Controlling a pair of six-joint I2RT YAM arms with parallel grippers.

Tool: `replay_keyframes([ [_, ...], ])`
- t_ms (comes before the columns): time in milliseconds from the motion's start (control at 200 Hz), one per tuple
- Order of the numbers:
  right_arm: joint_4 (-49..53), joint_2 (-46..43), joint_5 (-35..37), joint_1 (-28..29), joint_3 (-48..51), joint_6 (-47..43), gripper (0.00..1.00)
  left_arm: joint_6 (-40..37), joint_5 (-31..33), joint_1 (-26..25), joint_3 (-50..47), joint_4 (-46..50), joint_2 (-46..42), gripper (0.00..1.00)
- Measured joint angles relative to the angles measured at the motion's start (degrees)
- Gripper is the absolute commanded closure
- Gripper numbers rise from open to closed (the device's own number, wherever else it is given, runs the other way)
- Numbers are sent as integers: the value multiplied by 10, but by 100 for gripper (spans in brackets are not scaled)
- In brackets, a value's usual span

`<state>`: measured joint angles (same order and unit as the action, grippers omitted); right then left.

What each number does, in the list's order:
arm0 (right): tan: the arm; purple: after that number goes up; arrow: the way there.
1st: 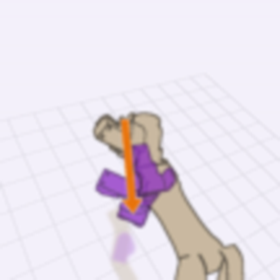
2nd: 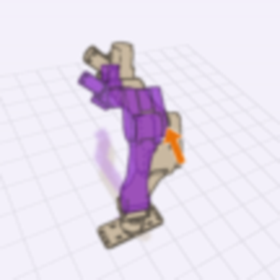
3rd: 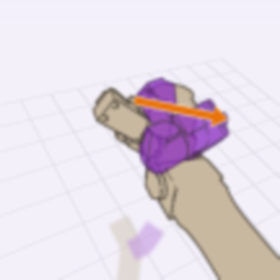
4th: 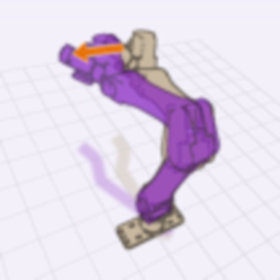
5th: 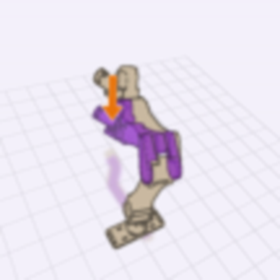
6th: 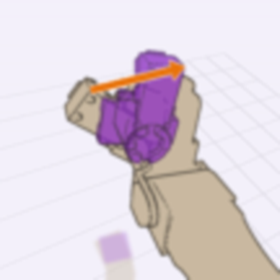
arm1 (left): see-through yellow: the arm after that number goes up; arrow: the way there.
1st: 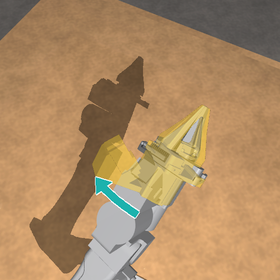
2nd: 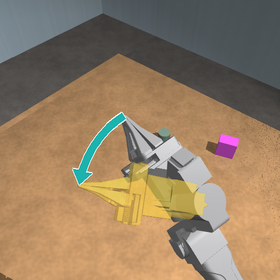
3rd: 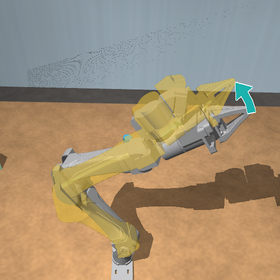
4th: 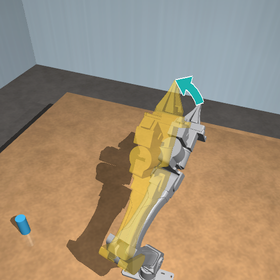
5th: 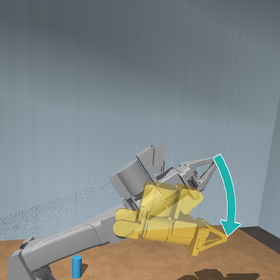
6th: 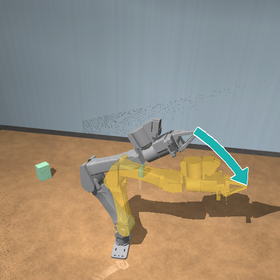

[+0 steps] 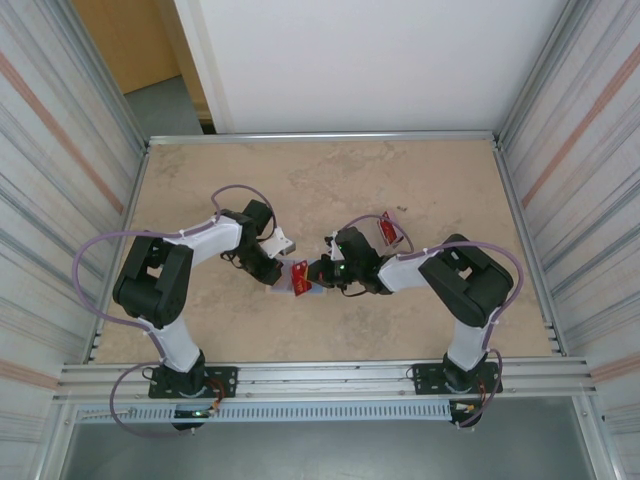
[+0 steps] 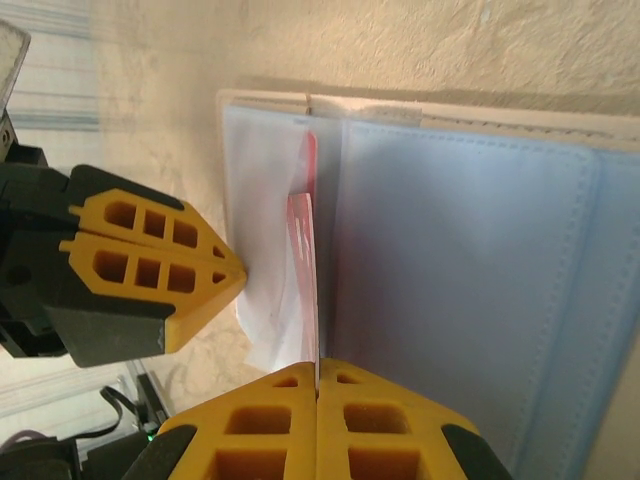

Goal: Put the credit cards into the card holder

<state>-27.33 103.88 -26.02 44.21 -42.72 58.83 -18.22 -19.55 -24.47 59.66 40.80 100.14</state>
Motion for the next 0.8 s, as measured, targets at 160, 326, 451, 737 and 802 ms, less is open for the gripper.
replay_keyframes([
  [160, -26, 13, 8, 0, 0, 21, 100, 0, -1, 0, 0, 0, 0, 92],
  [326, -56, 22, 16, 0, 3, 40, 100, 0, -1, 0, 0, 0, 0, 92],
  [451, -75, 29, 24, 4, 8, 54, 100, 0, -2, 0, 0, 0, 0, 92],
  [737, -103, 38, 48, 18, 11, 76, 100, 0, -4, 0, 0, -1, 0, 92],
  [802, -108, 38, 54, 21, 13, 83, 100, 0, -4, 0, 0, -1, 0, 92],
])
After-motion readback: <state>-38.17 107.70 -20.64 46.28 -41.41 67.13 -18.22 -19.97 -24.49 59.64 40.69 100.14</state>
